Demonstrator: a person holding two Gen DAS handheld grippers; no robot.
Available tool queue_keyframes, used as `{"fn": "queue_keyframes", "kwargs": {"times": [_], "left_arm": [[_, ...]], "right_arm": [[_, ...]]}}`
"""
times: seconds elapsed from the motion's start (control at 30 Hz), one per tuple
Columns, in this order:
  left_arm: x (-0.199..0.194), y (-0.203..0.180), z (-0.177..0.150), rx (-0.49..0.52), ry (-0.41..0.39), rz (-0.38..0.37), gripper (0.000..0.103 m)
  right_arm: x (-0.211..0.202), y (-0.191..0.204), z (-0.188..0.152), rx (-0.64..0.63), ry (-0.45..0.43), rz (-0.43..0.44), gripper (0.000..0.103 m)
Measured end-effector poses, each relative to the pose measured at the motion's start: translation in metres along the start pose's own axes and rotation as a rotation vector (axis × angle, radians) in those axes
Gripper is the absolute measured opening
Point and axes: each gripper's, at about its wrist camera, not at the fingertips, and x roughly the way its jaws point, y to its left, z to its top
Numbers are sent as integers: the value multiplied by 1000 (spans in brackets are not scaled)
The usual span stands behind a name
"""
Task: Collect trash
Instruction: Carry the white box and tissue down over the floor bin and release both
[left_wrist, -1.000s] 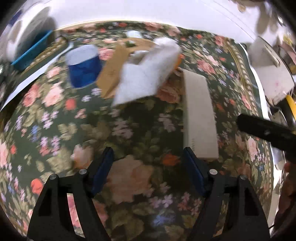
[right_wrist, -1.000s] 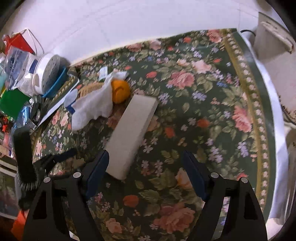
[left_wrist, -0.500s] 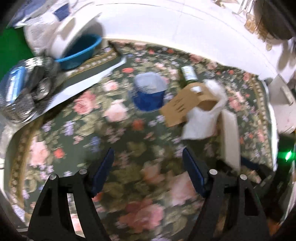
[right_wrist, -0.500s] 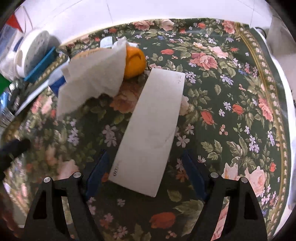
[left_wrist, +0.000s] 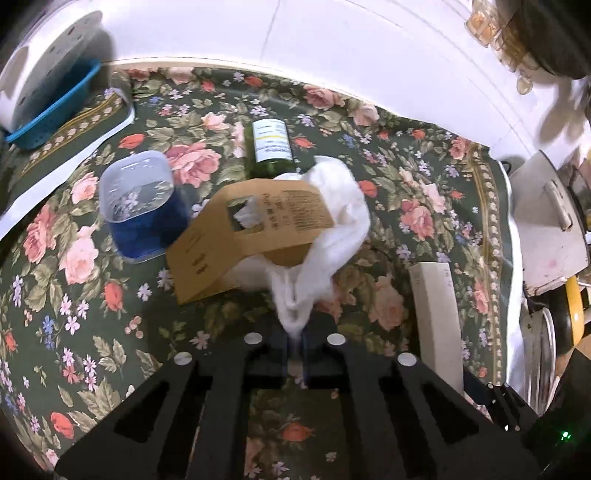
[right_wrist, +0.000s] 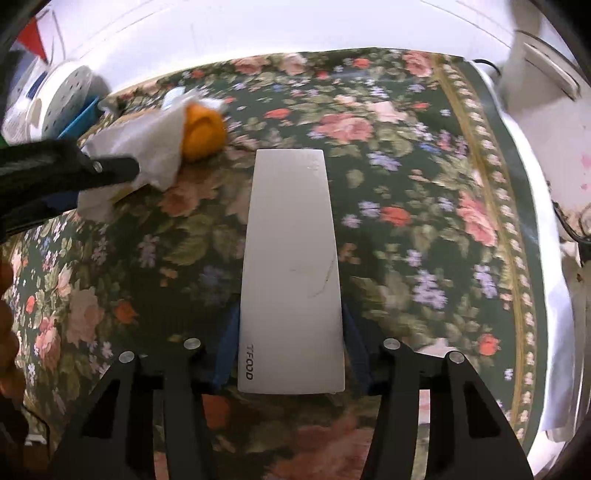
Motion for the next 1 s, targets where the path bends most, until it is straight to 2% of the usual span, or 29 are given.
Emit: {"fn": "queue_keyframes", "kwargs": {"times": [0.27,0.5,0.63,0.83,1.0], "left_arm": [[-65,-9,-11,125,-96,-68,3],[-130,-3,-13,214,-196,-145,2],[-164,3,-20,262,-244,-181,2],[-194,0,-44,327,-263,-177,2],[-215,-8,-76,343,-265,-184,2]], "right_arm": [[-37,-20,3,93,-64,23,48],[-88,-14,4,177,-189,13,48],[-125,-4,-3,219,-281,-24,48],[-169,10,-19,218,-370,-75,48],[-203,10,-41,223,-407,-68,48]]}}
